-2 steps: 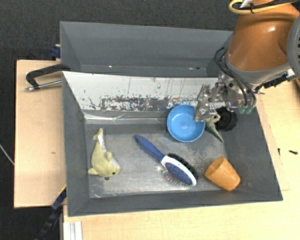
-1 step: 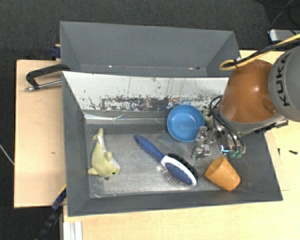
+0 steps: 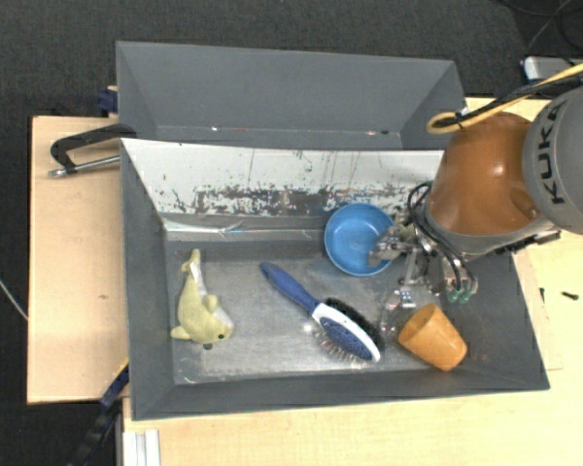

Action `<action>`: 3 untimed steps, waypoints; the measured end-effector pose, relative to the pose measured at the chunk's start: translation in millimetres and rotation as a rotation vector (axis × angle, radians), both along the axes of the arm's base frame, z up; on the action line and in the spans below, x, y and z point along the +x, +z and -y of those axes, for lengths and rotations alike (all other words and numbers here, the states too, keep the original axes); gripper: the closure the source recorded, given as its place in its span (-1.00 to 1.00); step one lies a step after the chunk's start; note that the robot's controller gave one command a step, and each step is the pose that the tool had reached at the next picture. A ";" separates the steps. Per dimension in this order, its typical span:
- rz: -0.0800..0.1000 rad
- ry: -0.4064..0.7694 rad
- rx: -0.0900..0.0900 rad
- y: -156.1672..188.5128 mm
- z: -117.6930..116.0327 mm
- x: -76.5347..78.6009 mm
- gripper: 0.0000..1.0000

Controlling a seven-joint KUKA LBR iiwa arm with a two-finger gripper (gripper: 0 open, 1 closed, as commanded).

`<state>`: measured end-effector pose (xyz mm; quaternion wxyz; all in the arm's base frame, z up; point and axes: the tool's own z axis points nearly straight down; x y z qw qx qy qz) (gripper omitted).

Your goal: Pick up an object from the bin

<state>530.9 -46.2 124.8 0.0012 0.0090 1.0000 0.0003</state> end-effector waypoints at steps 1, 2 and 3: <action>0.005 0.375 -0.002 -20.5 25.3 65.0 -1.00; 0.002 0.375 0.001 -20.3 23.8 64.2 1.00; 0.012 0.676 -0.005 153.2 -23.0 61.2 1.00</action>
Offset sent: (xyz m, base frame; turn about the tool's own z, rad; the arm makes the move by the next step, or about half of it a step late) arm 0.0632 -0.0254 -0.0214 -0.3754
